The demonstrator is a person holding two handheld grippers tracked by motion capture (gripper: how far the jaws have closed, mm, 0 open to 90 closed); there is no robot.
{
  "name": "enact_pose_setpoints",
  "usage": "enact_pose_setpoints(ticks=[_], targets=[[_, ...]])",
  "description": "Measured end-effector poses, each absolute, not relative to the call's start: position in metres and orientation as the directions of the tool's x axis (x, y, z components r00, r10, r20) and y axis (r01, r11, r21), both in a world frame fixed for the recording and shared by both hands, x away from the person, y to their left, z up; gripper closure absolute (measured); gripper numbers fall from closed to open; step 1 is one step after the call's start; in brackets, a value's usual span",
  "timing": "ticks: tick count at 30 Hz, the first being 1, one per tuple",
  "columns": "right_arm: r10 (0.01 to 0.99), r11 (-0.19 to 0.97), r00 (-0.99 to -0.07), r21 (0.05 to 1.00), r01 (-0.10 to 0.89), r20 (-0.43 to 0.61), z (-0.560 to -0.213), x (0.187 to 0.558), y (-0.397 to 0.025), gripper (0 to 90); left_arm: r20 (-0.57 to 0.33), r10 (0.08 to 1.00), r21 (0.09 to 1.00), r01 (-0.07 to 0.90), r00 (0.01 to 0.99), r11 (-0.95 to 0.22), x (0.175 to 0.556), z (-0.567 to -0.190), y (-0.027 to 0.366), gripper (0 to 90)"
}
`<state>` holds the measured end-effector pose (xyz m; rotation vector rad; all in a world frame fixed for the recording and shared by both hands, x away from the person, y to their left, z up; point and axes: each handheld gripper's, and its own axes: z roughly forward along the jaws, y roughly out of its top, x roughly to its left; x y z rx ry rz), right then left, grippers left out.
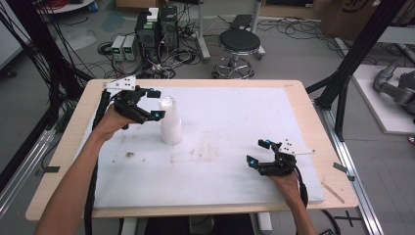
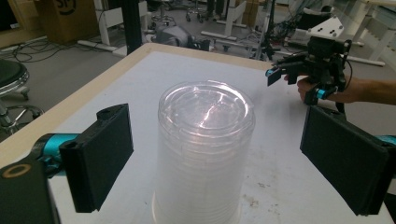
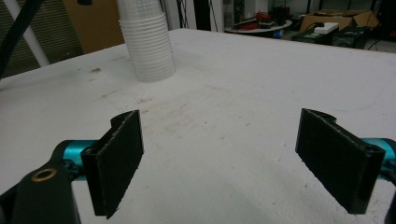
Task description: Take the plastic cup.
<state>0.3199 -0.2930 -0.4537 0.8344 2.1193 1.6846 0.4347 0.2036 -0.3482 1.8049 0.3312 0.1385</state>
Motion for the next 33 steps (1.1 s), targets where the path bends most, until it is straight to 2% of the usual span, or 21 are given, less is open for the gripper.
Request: enact_pose_setpoints(ticks=[23, 28, 33], targets=[[0.608, 0.128, -0.785, 0.960, 0.249, 0.122, -0.454, 0.320, -0.294, 14.7, -0.133, 0.279, 0.958, 0.196, 0.951, -0.211, 0.450, -0.379, 0.181, 10.6], [0.608, 0.128, -0.785, 0.960, 0.247, 0.121, -0.454, 0.320, -0.294, 14.7, -0.125, 0.283, 0.955, 0.193, 0.951, -0.226, 0.451, -0.381, 0.182, 15.1], [0.607, 0.129, -0.785, 0.961, 0.246, 0.120, -0.454, 0.320, -0.294, 14.7, -0.129, 0.282, 0.953, 0.198, 0.951, -0.231, 0.451, -0.382, 0.181, 15.6]])
